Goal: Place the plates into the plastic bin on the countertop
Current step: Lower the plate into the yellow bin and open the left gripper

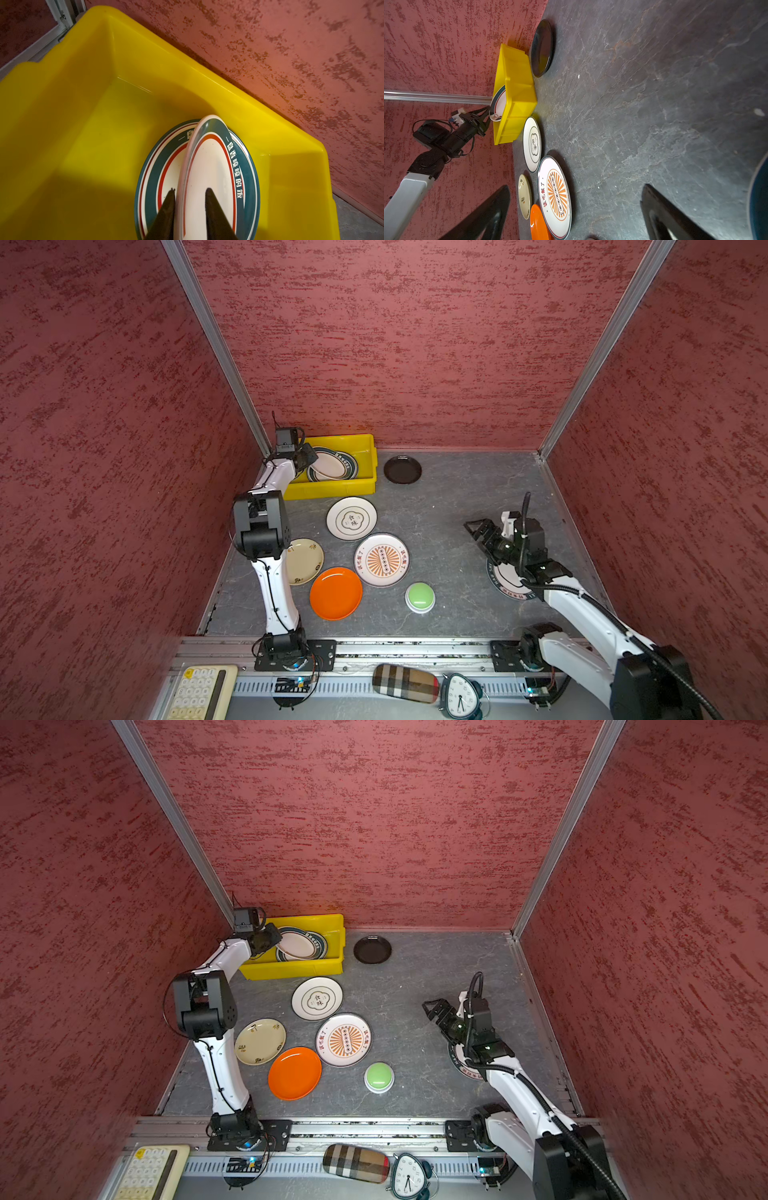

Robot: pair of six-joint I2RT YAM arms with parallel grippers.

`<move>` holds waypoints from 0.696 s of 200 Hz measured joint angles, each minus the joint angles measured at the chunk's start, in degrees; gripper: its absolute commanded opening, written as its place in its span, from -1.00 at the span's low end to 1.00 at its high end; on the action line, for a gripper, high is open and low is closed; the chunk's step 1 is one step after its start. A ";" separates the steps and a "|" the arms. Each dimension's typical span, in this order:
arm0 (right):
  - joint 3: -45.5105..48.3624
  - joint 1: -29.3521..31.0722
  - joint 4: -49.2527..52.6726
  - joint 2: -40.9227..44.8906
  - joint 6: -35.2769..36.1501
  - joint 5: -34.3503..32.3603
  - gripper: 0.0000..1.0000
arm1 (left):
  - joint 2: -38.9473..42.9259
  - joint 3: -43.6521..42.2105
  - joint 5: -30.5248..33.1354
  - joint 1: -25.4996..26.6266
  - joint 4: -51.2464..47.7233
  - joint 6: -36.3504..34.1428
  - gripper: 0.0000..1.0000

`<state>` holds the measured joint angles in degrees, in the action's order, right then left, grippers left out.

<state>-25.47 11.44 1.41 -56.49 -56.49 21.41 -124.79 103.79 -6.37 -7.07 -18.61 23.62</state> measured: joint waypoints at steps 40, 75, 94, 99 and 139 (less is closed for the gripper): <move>-0.24 -0.02 -0.22 -0.04 -0.15 0.00 0.97 | -1.66 0.48 -0.61 0.02 -0.11 -0.42 0.11; -0.42 -0.02 -0.26 -0.02 -0.24 -0.04 0.97 | -2.62 0.81 -1.03 0.09 -1.14 -1.29 0.99; -0.42 -0.02 -0.26 0.00 -0.28 -0.04 0.97 | -2.62 1.01 -1.11 0.33 -1.01 -1.66 0.99; -0.42 -0.02 -0.28 0.00 -0.28 -0.04 0.97 | -2.62 1.01 -1.14 0.39 -0.96 -1.77 0.99; -0.42 -0.02 -0.50 -0.31 -0.26 -0.09 0.97 | -2.51 0.85 -1.27 0.50 -0.15 -2.95 0.99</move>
<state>-25.89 11.42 0.91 -56.80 -56.75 21.32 -127.31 104.64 -7.64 -6.57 -18.76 20.67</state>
